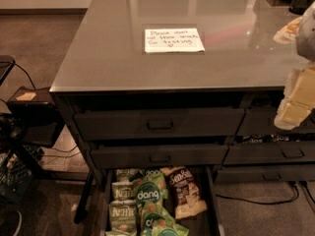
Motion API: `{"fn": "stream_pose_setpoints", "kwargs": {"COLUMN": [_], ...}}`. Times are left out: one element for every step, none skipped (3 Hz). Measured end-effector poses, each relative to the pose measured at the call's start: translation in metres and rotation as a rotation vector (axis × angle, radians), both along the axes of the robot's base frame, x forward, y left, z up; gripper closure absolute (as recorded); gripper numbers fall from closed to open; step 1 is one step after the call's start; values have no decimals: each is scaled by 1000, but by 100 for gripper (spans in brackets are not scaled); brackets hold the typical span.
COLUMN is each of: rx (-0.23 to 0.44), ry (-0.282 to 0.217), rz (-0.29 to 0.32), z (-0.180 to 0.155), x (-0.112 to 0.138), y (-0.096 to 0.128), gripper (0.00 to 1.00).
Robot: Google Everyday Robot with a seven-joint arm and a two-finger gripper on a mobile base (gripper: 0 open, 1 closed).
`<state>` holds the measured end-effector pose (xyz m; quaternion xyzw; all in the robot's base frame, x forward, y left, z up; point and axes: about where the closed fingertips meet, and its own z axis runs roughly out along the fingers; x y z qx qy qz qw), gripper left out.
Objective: Pick brown chip bag from bottom drawer and place on counter
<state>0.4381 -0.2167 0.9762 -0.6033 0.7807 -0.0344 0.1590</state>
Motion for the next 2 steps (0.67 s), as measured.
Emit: {"fn": "stream_pose_setpoints", "kwargs": {"rx": [0, 36], "ry": [0, -2], "rz": [0, 5], "z": [0, -26], "x": [0, -2], "y": [0, 2], "gripper": [0, 0]}}
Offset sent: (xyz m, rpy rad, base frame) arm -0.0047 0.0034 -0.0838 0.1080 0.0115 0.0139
